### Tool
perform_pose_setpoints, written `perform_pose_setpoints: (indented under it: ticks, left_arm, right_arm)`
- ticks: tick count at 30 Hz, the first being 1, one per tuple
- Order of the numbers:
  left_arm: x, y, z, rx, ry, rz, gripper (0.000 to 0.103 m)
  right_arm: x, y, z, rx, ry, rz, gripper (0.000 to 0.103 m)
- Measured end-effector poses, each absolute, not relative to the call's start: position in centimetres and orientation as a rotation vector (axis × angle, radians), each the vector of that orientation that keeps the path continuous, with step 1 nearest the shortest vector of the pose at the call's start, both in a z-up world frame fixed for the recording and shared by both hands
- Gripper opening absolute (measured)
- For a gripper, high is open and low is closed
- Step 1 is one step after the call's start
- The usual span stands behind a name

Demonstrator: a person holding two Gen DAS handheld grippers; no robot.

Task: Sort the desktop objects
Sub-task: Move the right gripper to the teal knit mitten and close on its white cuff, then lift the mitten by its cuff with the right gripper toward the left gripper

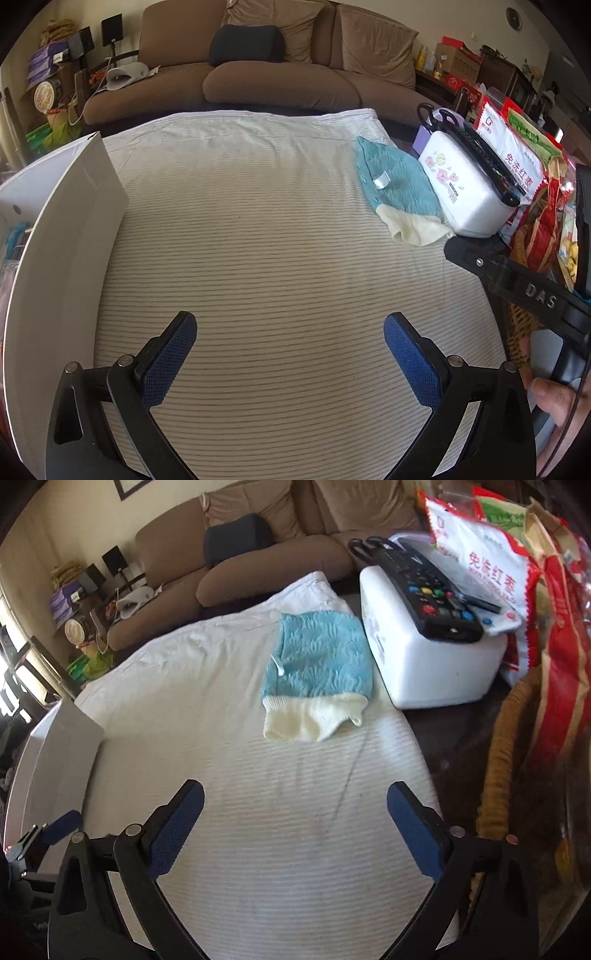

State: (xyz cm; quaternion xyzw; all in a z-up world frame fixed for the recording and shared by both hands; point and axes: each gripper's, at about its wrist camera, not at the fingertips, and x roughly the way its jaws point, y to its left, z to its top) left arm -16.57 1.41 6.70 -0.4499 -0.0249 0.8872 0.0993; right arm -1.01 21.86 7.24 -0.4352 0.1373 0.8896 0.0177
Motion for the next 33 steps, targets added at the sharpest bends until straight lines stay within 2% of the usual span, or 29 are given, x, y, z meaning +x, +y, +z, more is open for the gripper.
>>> perform_pose_setpoints:
  ticks: [2,8,14,16,20,22,23,26,33]
  left_arm:
    - [-16.7,1.4,6.5,-1.316,-0.068,2.636,0.103]
    - [-16.5,0.2,5.2,-1.327,-0.124,2.623,0.103]
    - [-16.7,-0.6,4.2,-1.346,-0.144,2.609,0.103]
    - [-16.8,-0.9,4.0,-1.345,-0.131,2.618,0.103]
    - [-16.8,-1.4,3.7,-1.358,-0.145,2.607,0.103]
    - [-16.7,-1.6,3.7,-1.361,-0.149,2.603,0.103]
    - [-16.5,-1.6,3.7,-1.361,-0.149,2.602,0.103]
    - [-16.0,-1.7,3.9,-1.359,-0.155,2.589,0.103]
    - [-13.0,-1.7,5.1,-1.358,-0.183,2.525,0.103]
  right_arm:
    - [-2.6,21.8,6.7,-1.335,0.447,2.719,0.085]
    - [-7.2,21.7,4.3,-1.33,0.461,2.607,0.083]
    - [-9.6,23.5,2.2,-1.287,0.612,2.478,0.081]
    - [-10.3,23.6,1.7,-1.288,0.651,2.491,0.069]
    - [-11.2,23.8,1.1,-1.297,0.678,2.498,0.032]
    - [-11.2,24.1,1.0,-1.294,0.685,2.494,0.023]
    - [-11.1,24.4,1.0,-1.295,0.704,2.497,0.011]
    - [-10.3,24.5,1.5,-1.294,0.706,2.533,0.005]
    - [-5.8,22.4,4.0,-1.377,0.659,2.682,0.004]
